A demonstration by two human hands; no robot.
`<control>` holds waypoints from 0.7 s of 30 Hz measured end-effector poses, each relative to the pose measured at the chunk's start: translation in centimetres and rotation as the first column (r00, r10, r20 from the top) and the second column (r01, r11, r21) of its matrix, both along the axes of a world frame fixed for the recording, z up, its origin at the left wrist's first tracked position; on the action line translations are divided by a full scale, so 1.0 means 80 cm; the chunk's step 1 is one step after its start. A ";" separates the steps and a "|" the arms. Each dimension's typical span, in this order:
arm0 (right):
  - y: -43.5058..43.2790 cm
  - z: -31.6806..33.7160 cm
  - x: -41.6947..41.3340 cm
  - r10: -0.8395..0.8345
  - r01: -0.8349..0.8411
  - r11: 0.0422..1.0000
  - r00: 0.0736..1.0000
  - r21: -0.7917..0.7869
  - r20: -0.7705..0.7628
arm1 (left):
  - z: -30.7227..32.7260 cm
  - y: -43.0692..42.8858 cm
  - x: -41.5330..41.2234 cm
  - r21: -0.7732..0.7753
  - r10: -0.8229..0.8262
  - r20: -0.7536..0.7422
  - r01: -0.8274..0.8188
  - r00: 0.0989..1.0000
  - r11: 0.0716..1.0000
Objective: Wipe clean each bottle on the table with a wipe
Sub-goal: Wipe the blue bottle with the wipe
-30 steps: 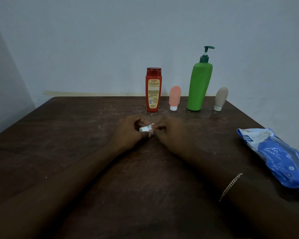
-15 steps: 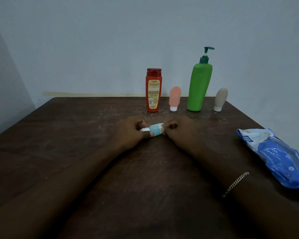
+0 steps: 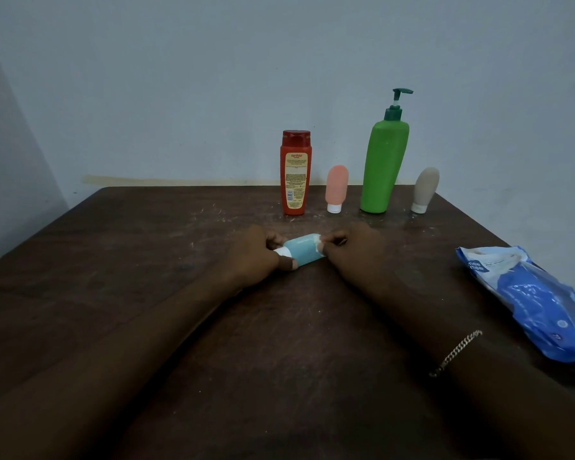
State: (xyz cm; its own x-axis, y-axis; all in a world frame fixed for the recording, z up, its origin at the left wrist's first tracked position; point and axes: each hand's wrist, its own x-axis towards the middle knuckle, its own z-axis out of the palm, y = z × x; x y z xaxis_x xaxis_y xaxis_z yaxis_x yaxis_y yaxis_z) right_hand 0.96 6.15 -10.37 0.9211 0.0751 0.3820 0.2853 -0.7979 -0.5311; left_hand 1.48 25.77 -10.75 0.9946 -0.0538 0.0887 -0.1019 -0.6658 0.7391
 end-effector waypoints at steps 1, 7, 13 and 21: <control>0.008 0.000 -0.003 0.037 -0.037 0.999 0.999 -0.029 0.007 | -0.001 0.000 0.000 0.010 0.006 0.011 -0.007 1.000 1.000; 0.022 0.004 -0.011 0.188 -0.185 0.980 0.982 -0.076 0.037 | -0.005 0.002 -0.001 0.026 -0.015 0.045 0.014 0.999 1.000; -0.024 0.000 0.009 -0.005 0.016 0.991 0.996 0.129 -0.091 | -0.003 0.003 -0.004 0.046 -0.030 0.037 0.029 0.999 0.999; 0.000 0.002 0.005 0.015 -0.015 0.999 1.000 0.034 -0.002 | -0.004 0.004 -0.012 0.057 -0.048 0.083 0.044 0.995 0.997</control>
State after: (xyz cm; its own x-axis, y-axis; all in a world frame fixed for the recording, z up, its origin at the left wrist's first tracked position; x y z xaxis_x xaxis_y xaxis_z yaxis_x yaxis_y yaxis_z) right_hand 1.39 6.15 -10.22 0.9207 0.0761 0.3827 0.2960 -0.7752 -0.5581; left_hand 0.56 26.11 -11.09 0.9801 -0.1065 0.1675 -0.1937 -0.6985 0.6889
